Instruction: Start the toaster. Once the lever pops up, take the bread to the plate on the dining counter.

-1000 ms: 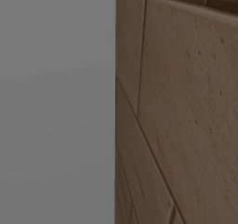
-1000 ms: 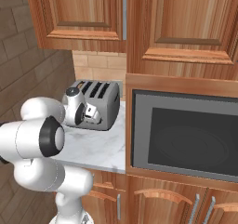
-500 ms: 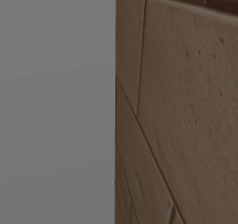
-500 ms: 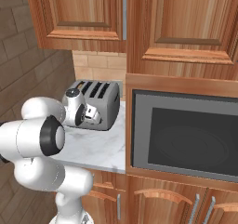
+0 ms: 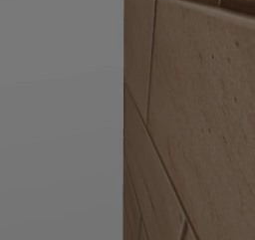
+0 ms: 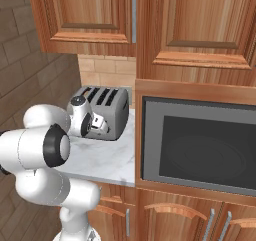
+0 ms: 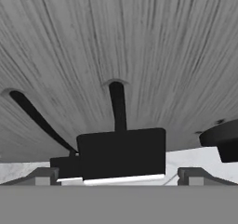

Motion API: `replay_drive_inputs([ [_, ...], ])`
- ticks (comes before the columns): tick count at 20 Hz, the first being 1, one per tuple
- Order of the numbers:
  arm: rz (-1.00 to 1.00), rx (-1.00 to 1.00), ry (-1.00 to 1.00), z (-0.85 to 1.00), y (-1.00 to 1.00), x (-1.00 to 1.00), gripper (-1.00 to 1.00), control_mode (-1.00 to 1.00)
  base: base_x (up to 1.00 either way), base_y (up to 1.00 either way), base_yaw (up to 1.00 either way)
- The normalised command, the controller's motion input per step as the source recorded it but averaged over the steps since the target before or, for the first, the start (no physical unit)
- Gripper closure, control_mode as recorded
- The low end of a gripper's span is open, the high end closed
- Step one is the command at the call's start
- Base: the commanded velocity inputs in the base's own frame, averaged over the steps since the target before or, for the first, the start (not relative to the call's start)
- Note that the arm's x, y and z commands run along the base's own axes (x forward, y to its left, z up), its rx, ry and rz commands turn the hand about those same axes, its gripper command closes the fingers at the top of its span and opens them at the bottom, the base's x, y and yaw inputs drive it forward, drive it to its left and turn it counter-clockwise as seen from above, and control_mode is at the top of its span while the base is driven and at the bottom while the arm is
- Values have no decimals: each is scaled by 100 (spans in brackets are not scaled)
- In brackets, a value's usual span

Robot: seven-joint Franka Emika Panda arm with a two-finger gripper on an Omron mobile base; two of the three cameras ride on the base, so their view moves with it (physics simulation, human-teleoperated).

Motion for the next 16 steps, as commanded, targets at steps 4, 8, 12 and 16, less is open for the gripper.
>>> replay_drive_inputs([
  [4,0,0,0,-4,0,0,-100,-100,0,0,0],
  [8,0,0,0,-9,0,0,-100,-100,0,0,0],
  [12,0,0,-1,-3,0,0,-100,-100,0,0,0],
  [16,0,0,-7,12,0,-6,-100,-100,0,0,0],
])
